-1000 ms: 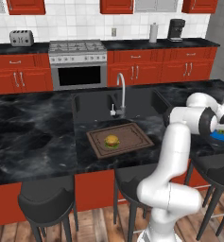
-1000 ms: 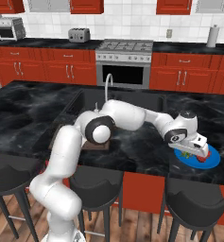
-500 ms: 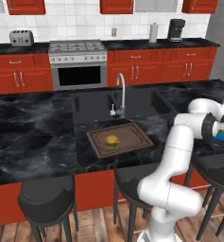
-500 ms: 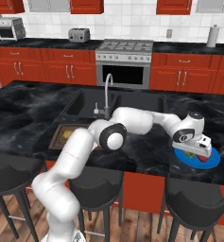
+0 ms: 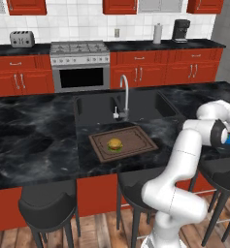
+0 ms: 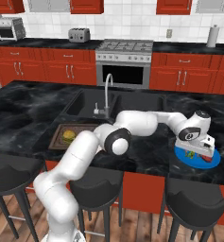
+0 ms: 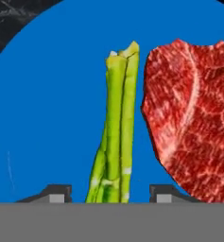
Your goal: Create a steak meal by picking up the steak and asparagus from the tray and placing them on the plate. Leave the hamburger on the tray.
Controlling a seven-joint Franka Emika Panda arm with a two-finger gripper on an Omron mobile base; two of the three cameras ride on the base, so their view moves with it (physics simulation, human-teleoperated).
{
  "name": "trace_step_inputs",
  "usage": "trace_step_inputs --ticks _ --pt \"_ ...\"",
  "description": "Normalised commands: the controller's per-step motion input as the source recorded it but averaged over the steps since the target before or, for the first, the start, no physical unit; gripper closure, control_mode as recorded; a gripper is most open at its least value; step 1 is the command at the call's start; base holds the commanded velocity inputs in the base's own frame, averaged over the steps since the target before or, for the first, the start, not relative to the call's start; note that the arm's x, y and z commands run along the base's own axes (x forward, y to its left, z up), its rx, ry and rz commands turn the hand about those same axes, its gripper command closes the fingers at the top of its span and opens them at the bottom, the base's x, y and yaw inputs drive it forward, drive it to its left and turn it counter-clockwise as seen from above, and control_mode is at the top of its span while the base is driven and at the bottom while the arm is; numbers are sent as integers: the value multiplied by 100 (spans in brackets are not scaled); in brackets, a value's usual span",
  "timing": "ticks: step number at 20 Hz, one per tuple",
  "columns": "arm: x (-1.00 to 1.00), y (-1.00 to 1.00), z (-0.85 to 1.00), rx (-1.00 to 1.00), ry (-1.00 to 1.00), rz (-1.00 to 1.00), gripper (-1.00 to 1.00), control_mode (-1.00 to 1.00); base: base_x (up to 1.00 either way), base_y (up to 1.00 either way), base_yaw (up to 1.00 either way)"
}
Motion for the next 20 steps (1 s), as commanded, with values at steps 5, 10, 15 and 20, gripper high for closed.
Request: trace_step_inputs --ticks 5,10,15,20 --pt "-40 43 10 -7 -7 0 -100 -100 0 0 0" --pt "-51 56 26 -12 -12 0 -100 -100 0 0 0" --pt "-80 76 36 -17 -17 0 -100 -100 0 0 0" --pt "-100 92 49 -21 -22 0 -100 -100 0 0 0"
